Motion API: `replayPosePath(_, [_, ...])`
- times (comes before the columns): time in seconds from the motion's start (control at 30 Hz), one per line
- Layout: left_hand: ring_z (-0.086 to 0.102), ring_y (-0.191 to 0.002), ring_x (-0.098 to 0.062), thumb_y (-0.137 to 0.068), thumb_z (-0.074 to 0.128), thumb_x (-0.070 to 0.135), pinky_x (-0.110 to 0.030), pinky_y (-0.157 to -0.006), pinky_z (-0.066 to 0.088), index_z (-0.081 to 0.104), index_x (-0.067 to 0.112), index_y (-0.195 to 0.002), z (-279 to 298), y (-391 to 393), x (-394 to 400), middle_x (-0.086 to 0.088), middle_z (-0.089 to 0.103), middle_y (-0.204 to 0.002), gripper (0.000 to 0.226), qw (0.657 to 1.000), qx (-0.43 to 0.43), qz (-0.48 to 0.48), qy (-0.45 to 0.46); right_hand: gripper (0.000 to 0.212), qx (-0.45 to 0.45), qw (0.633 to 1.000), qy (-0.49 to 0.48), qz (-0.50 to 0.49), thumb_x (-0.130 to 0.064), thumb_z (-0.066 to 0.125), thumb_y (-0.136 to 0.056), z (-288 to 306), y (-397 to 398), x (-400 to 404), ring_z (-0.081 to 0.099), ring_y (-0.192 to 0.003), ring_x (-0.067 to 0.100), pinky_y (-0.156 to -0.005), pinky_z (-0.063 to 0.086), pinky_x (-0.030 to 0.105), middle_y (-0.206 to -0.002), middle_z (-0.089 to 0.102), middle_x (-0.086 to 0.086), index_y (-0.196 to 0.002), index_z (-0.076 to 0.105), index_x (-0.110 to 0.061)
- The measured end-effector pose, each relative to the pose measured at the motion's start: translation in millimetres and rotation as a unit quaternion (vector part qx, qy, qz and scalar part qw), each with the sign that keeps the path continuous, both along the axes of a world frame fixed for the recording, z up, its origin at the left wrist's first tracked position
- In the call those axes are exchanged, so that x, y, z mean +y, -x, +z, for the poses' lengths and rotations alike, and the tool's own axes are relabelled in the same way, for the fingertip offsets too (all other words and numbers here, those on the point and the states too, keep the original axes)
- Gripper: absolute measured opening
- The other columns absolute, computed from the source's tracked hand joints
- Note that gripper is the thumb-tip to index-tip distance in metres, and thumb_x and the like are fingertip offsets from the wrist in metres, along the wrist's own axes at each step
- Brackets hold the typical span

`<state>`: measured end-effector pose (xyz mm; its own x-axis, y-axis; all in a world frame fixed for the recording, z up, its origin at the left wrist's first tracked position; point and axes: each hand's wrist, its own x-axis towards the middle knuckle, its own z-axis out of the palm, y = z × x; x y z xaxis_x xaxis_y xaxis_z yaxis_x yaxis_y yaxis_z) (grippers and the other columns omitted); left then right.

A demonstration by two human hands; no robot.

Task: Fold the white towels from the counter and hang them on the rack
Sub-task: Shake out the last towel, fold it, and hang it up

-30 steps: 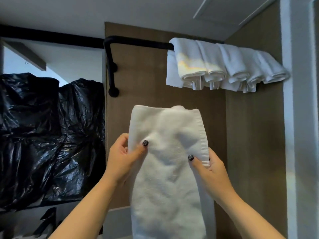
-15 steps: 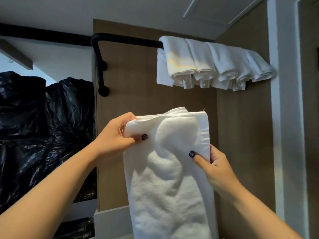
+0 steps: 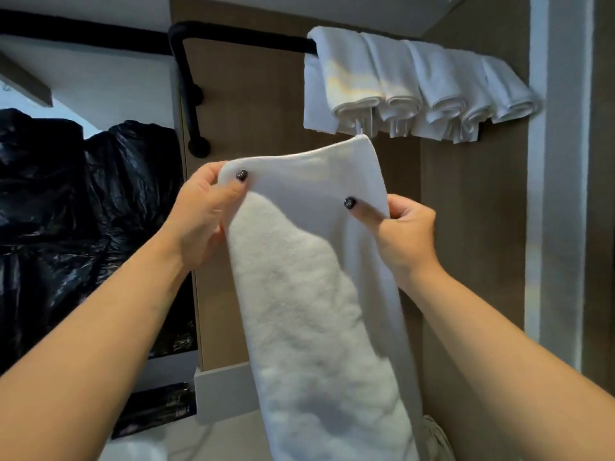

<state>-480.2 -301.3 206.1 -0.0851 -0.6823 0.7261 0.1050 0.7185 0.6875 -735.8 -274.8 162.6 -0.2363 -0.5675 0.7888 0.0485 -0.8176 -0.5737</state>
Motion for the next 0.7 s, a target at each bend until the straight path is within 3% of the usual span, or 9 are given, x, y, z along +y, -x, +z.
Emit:
replayPosePath(0.1, [0.064, -0.112, -0.036, -0.073, 0.081, 0.036, -0.051, -0.096, 0.051, 0.058, 0.006, -0.128, -13, 9, 5, -0.016, 0.067, -0.123, 0.067, 0.997, 0.075, 0.004, -0.012, 0.024, -0.009, 0.999, 0.039, -0.003, -0.014, 0.079, -0.081, 27, -19, -4, 0.047, -0.062, 0.015, -0.055, 0.040, 0.026, -0.068, 0.054, 0.009, -0.068, 0.063, -0.001])
replayPosePath(0.2, [0.070, -0.100, -0.028, -0.052, 0.093, 0.039, -0.049, -0.086, 0.058, 0.061, 0.004, -0.121, -30, 24, 11, -0.009, 0.072, -0.111, 0.084, 0.995, 0.061, 0.060, -0.056, 0.021, 0.003, 0.997, 0.073, -0.005, -0.019, 0.079, -0.082, 58, -32, -15, 0.047, -0.064, 0.015, -0.059, 0.041, 0.028, -0.069, 0.055, 0.009, -0.073, 0.067, -0.005])
replayPosePath(0.27, [0.073, -0.090, -0.028, -0.055, 0.095, 0.029, -0.045, -0.077, 0.060, 0.066, 0.008, -0.114, -25, 28, 5, -0.009, 0.075, -0.103, 0.069, 0.991, 0.091, 0.083, -0.057, 0.028, 0.044, 0.994, 0.091, -0.044, -0.028, 0.080, -0.081, 81, -36, -25, 0.046, -0.064, 0.015, -0.059, 0.039, 0.029, -0.069, 0.057, 0.010, -0.079, 0.068, -0.004])
replayPosePath(0.33, [0.074, -0.082, -0.026, -0.064, 0.092, 0.017, -0.041, -0.072, 0.061, 0.068, 0.008, -0.107, -3, 26, -2, -0.010, 0.076, -0.096, 0.050, 0.986, 0.133, 0.096, -0.043, 0.032, 0.078, 0.987, 0.115, -0.085, -0.030, 0.079, -0.082, 101, -36, -35, 0.055, -0.067, 0.012, -0.061, 0.045, 0.028, -0.078, 0.066, 0.009, -0.098, 0.064, -0.007])
replayPosePath(0.4, [0.072, -0.075, -0.022, -0.071, 0.086, 0.014, -0.037, -0.068, 0.061, 0.070, 0.009, -0.099, 27, 20, -10, -0.009, 0.076, -0.092, 0.033, 0.981, 0.155, 0.113, -0.010, 0.051, 0.100, 0.986, 0.118, -0.059, -0.025, 0.075, -0.085, 116, -33, -42, 0.066, -0.085, 0.002, -0.070, 0.052, 0.018, -0.098, 0.069, 0.001, -0.126, 0.048, -0.012])
replayPosePath(0.47, [0.072, -0.076, -0.023, -0.073, 0.086, 0.015, -0.038, -0.070, 0.060, 0.071, 0.010, -0.096, 57, 11, -21, -0.009, 0.075, -0.091, 0.028, 0.980, 0.149, 0.128, 0.033, 0.066, 0.116, 0.988, 0.100, 0.029, -0.020, 0.075, -0.085, 123, -31, -54, 0.067, -0.104, 0.008, -0.084, 0.056, 0.025, -0.116, 0.068, 0.003, -0.139, 0.037, -0.013])
replayPosePath(0.57, [0.073, -0.073, -0.019, -0.074, 0.085, 0.014, -0.034, -0.065, 0.060, 0.070, 0.008, -0.102, 109, -4, -37, -0.007, 0.075, -0.090, 0.032, 0.978, 0.116, 0.147, 0.086, 0.046, 0.156, 0.980, 0.077, 0.093, -0.013, 0.074, -0.085, 131, -39, -82, 0.067, -0.109, 0.023, -0.092, 0.056, 0.041, -0.118, 0.069, 0.010, -0.128, 0.058, -0.011])
replayPosePath(0.63, [0.071, -0.065, -0.012, -0.077, 0.082, 0.014, -0.026, -0.055, 0.057, 0.067, 0.005, -0.107, 145, -17, -46, -0.005, 0.074, -0.091, 0.035, 0.974, 0.084, 0.172, 0.124, 0.028, 0.155, 0.983, 0.095, 0.023, -0.018, 0.076, -0.084, 152, -52, -97, 0.068, -0.103, 0.031, -0.091, 0.055, 0.047, -0.109, 0.071, 0.016, -0.109, 0.069, -0.007])
replayPosePath(0.7, [0.070, -0.071, -0.013, -0.073, 0.085, 0.029, -0.026, -0.057, 0.055, 0.068, 0.006, -0.108, 177, -30, -55, -0.005, 0.073, -0.096, 0.046, 0.948, 0.038, 0.248, 0.198, 0.016, 0.156, 0.978, 0.129, -0.049, -0.020, 0.076, -0.083, 182, -67, -108, 0.062, -0.082, 0.023, -0.071, 0.049, 0.034, -0.086, 0.067, 0.010, -0.089, 0.069, -0.007])
